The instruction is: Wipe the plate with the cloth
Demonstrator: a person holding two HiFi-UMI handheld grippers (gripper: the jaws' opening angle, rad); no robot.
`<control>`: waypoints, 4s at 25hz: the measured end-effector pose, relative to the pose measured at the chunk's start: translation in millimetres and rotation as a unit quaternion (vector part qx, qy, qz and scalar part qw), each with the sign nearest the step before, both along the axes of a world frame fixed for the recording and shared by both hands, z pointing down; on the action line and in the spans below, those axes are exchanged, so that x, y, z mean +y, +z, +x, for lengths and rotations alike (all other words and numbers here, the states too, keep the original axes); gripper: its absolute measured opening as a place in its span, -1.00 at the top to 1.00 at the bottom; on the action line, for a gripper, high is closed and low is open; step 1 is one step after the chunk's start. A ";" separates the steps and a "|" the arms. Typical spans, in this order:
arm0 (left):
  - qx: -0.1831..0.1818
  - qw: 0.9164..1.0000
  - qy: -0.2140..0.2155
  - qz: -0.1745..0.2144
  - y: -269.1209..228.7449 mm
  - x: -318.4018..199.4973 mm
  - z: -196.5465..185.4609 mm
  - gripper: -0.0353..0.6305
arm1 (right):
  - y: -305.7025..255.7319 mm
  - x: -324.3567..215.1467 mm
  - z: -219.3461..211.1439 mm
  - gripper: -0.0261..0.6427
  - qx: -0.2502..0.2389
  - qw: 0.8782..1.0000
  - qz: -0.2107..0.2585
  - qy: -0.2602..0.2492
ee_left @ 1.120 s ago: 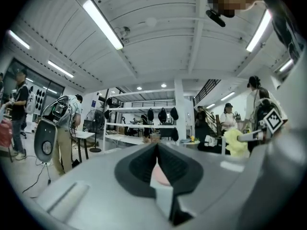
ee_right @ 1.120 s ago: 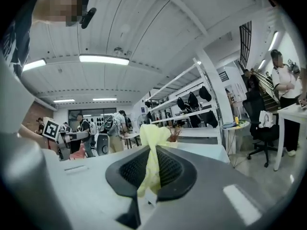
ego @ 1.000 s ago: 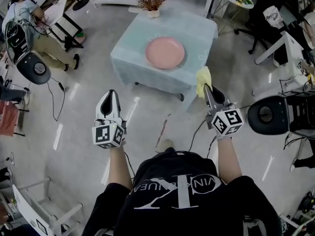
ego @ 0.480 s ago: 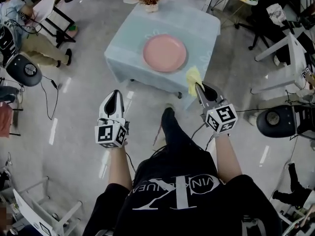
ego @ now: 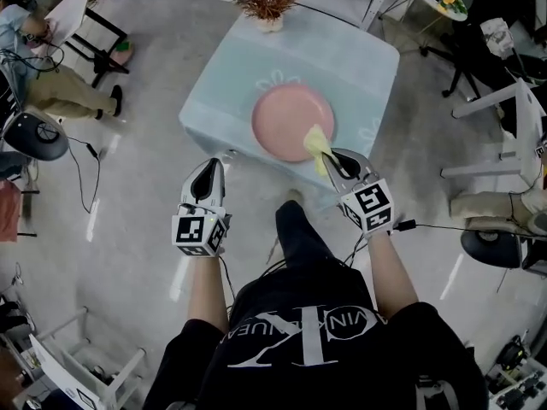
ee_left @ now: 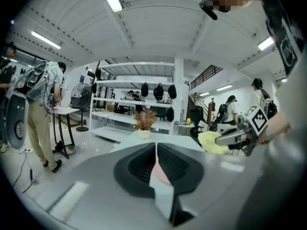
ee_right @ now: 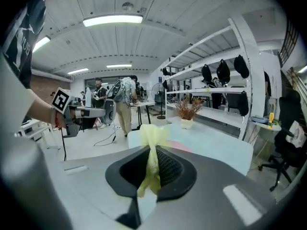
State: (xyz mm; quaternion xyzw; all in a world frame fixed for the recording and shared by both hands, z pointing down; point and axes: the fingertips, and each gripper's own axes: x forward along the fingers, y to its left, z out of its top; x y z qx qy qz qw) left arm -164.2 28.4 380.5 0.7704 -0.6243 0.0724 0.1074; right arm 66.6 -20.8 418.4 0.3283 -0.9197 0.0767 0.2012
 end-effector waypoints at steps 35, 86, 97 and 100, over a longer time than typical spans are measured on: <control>0.115 0.951 0.093 -0.272 214.0 -181.9 26.2 0.89 | 185.3 -184.6 -148.0 0.84 0.306 0.915 0.034 -0.261; 0.110 0.957 0.074 -0.256 216.5 -183.7 23.2 0.89 | 210.7 -127.9 -169.2 0.85 0.314 0.896 -0.041 -0.311; 0.090 0.957 0.095 -0.259 217.6 -184.8 25.6 0.89 | 209.3 -207.1 -184.6 0.84 0.371 0.877 0.088 -0.292; 0.089 0.955 0.103 -0.262 218.2 -183.6 26.6 0.89 | 208.9 -230.2 -173.1 0.84 0.394 0.877 0.113 -0.252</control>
